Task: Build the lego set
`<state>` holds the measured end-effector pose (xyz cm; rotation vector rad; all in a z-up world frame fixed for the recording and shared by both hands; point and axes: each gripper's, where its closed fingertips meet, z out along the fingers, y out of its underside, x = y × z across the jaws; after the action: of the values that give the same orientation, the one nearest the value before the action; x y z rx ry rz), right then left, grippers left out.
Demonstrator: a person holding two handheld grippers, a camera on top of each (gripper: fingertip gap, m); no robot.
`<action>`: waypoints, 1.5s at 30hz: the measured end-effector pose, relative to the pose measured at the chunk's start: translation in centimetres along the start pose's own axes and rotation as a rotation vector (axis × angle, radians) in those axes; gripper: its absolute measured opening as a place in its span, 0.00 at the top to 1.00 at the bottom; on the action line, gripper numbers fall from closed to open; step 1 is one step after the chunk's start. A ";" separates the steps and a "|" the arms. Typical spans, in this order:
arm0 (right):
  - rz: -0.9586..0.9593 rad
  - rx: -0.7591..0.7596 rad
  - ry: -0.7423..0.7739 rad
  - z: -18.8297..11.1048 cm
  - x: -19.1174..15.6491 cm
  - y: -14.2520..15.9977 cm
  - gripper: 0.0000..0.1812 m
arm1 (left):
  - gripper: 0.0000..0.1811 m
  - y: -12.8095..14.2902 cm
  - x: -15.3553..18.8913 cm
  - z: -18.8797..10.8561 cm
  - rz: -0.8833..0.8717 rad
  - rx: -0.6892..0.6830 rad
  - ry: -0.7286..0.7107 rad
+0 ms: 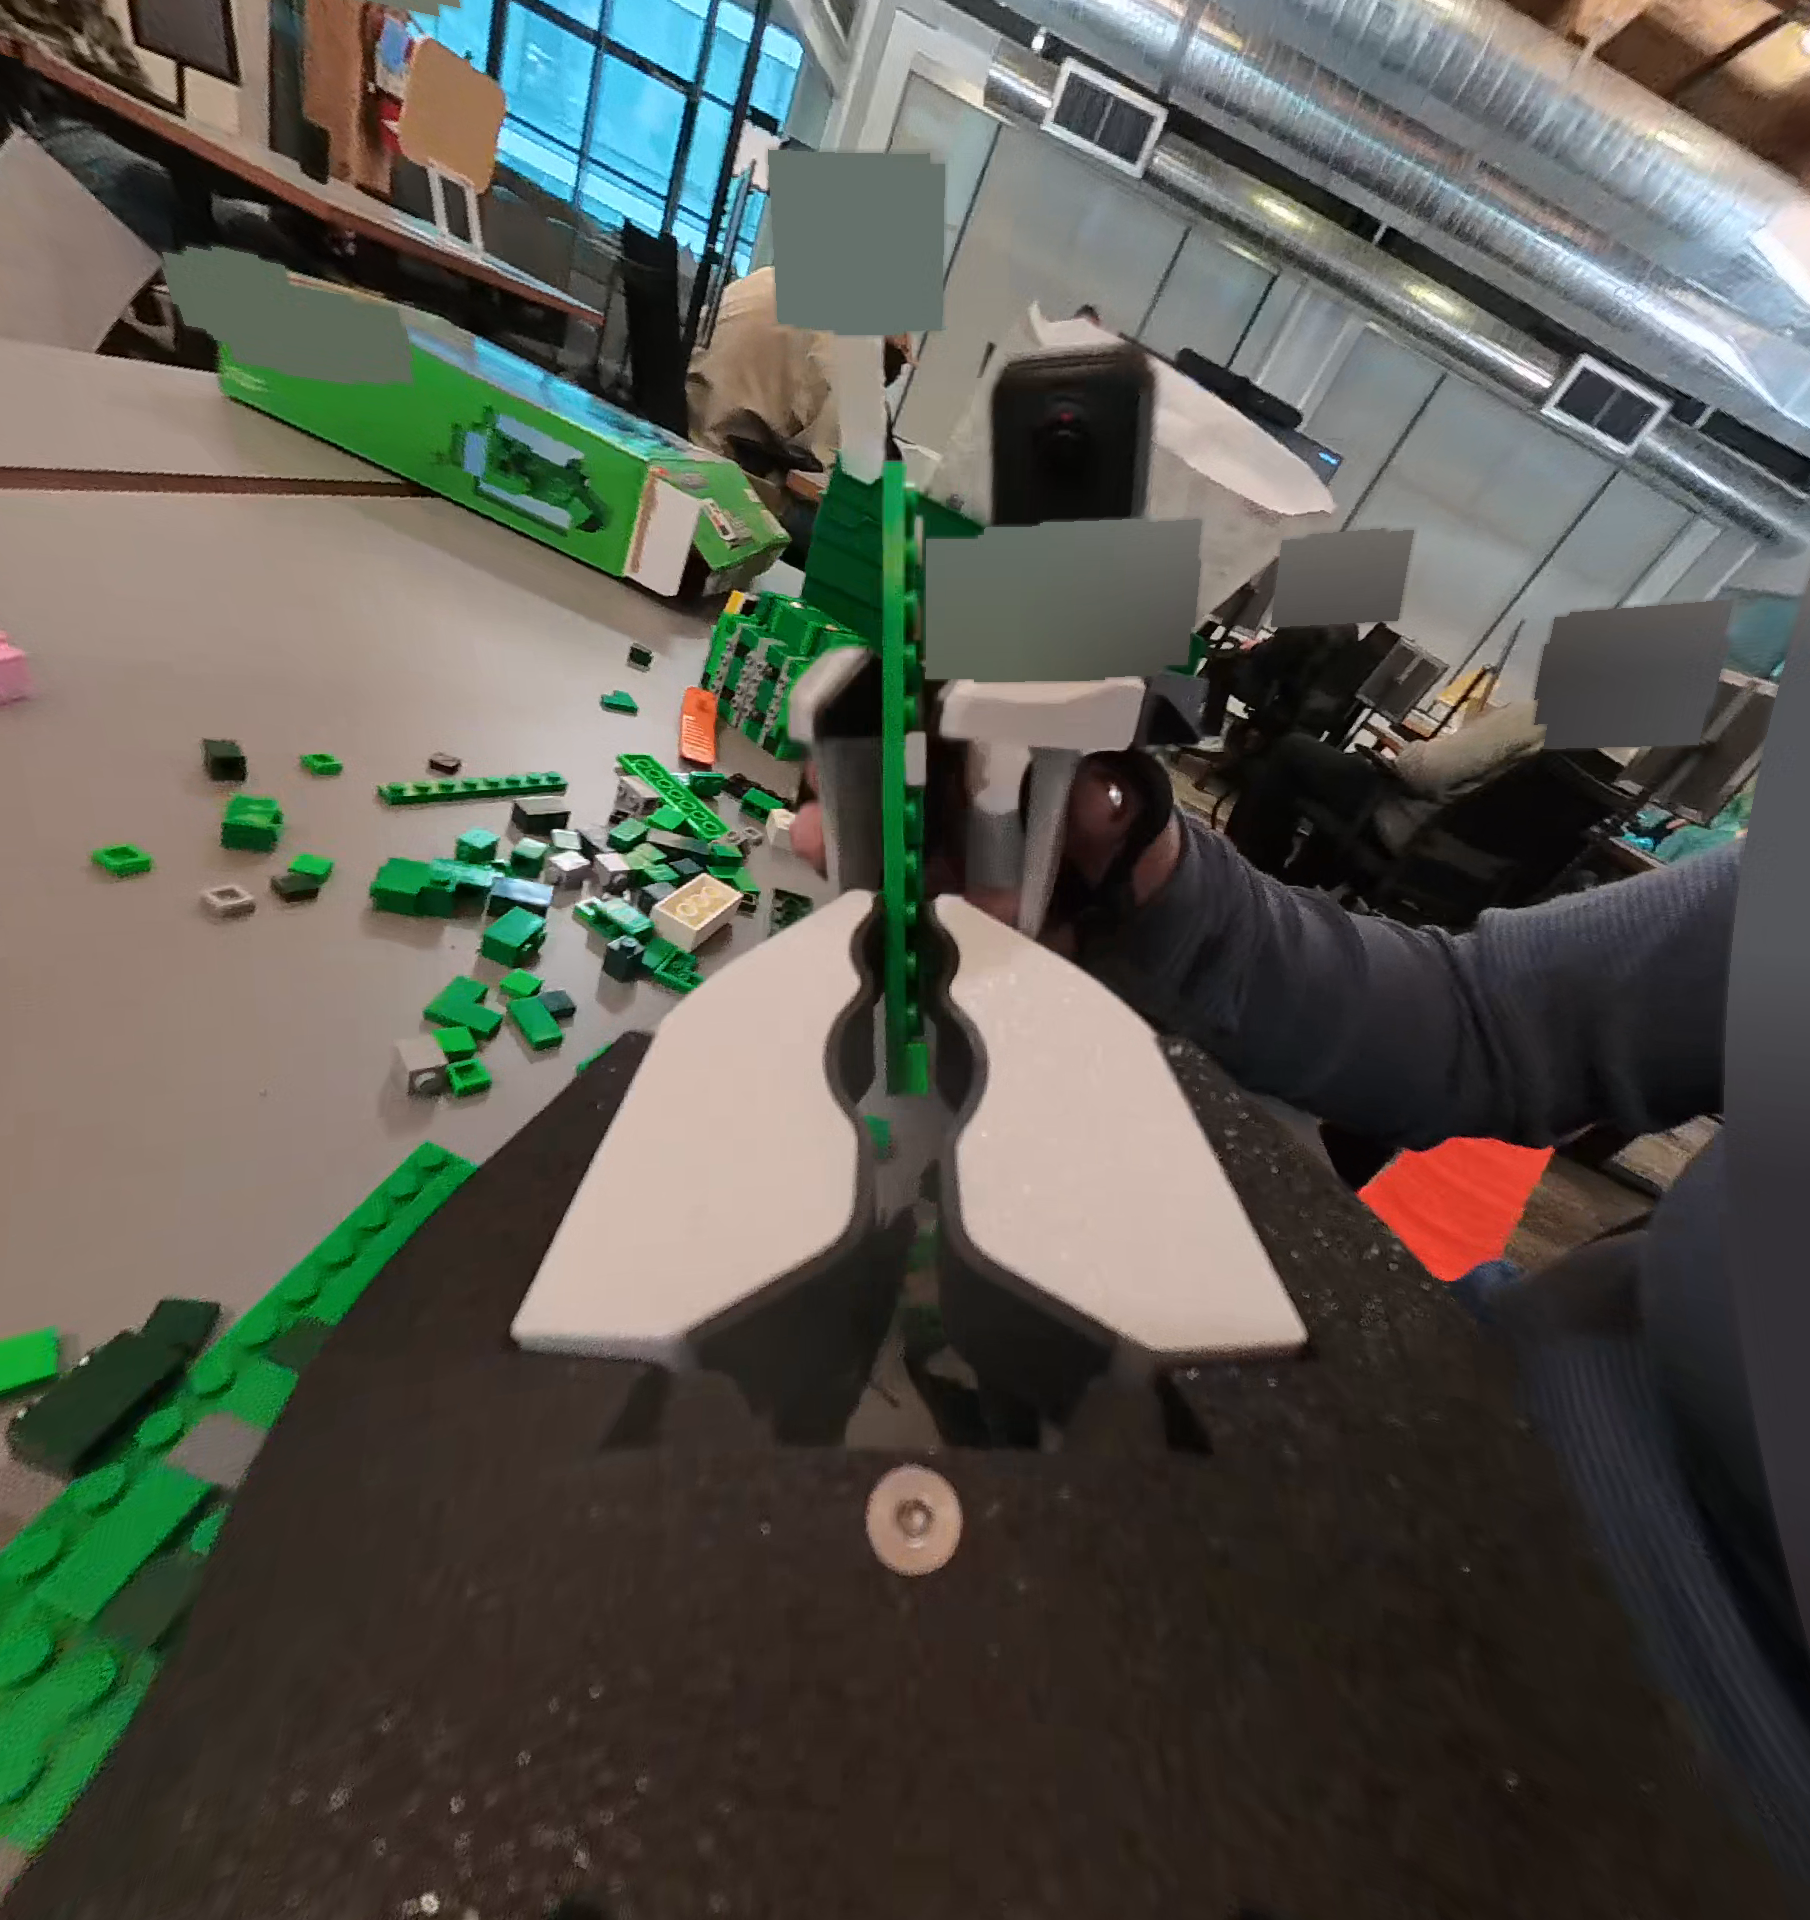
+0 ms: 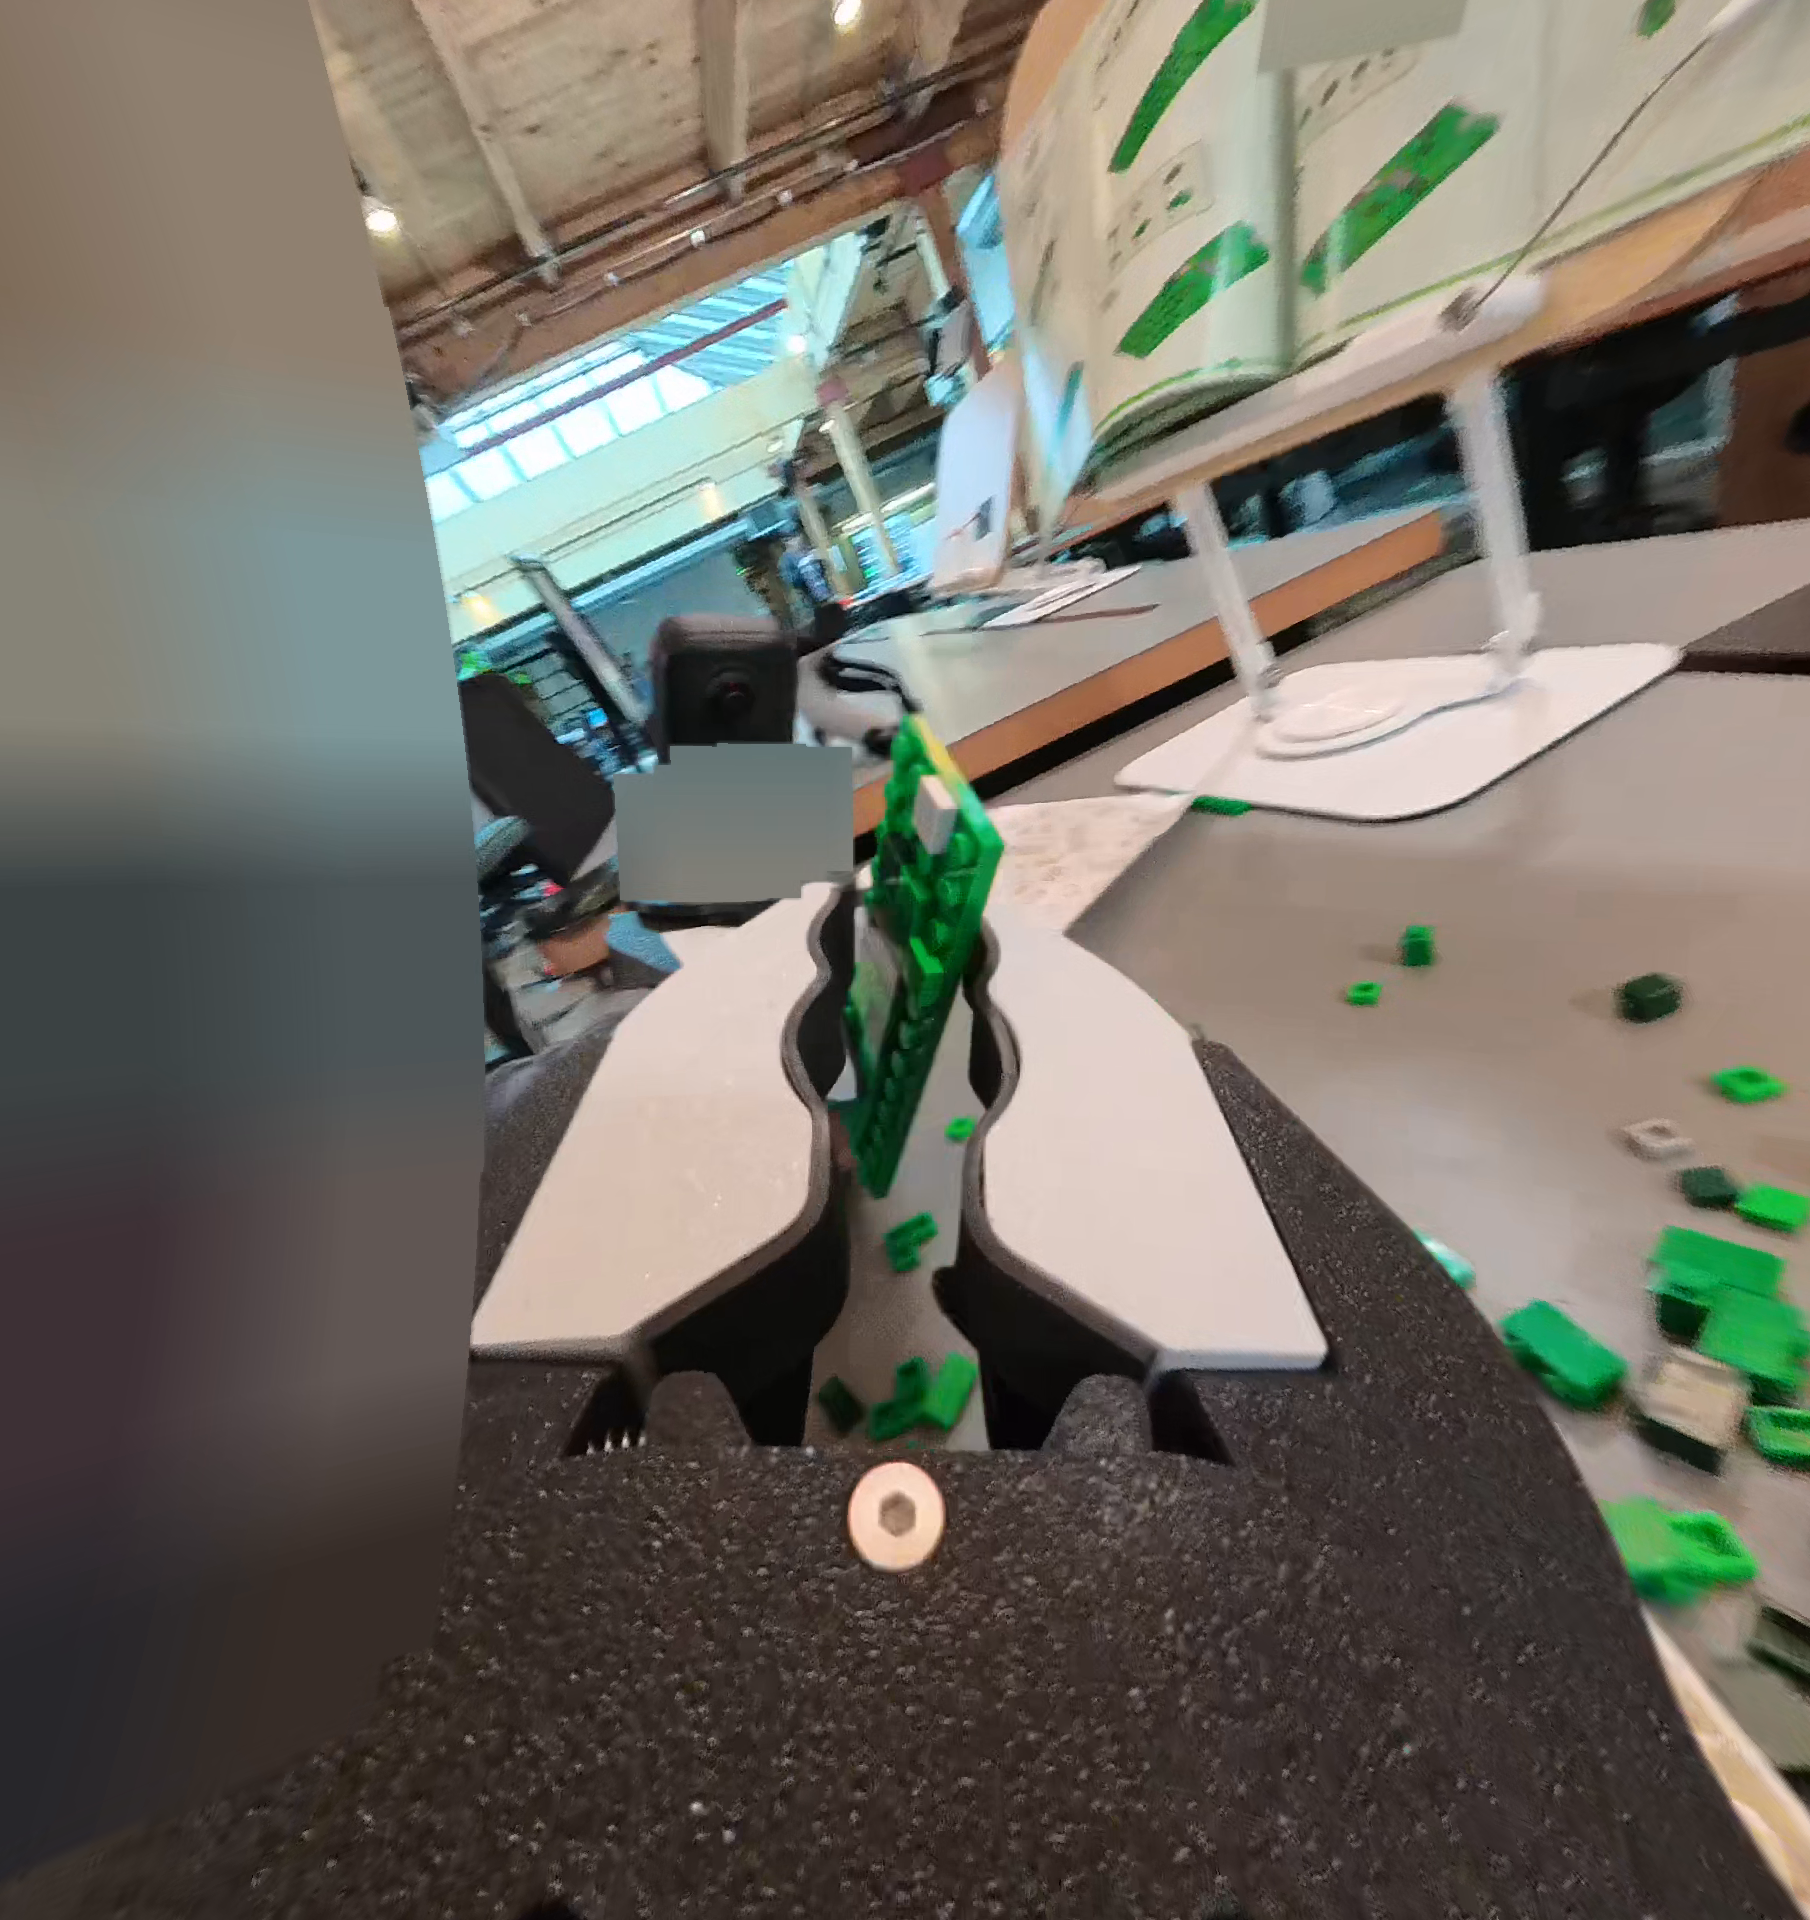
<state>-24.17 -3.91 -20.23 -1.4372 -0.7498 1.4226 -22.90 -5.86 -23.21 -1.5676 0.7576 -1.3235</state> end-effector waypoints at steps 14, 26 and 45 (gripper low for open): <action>-0.717 -0.142 0.392 -2.2 2.5 -1.9 0.72 | 0.97 -0.8 -1.1 -1.0 -0.073 0.058 -0.035; -1.975 -0.605 0.533 -0.7 2.2 2.5 0.54 | 0.97 3.1 -0.8 -0.8 -0.203 -0.232 -0.008; -1.464 -0.598 0.618 -1.0 4.7 3.2 0.81 | 0.77 -0.4 -1.6 -1.9 -0.138 -0.010 -0.040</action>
<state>-23.11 -1.00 -25.12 -1.0896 -1.3979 -0.3760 -25.14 -4.73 -23.46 -1.6749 0.6417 -1.3845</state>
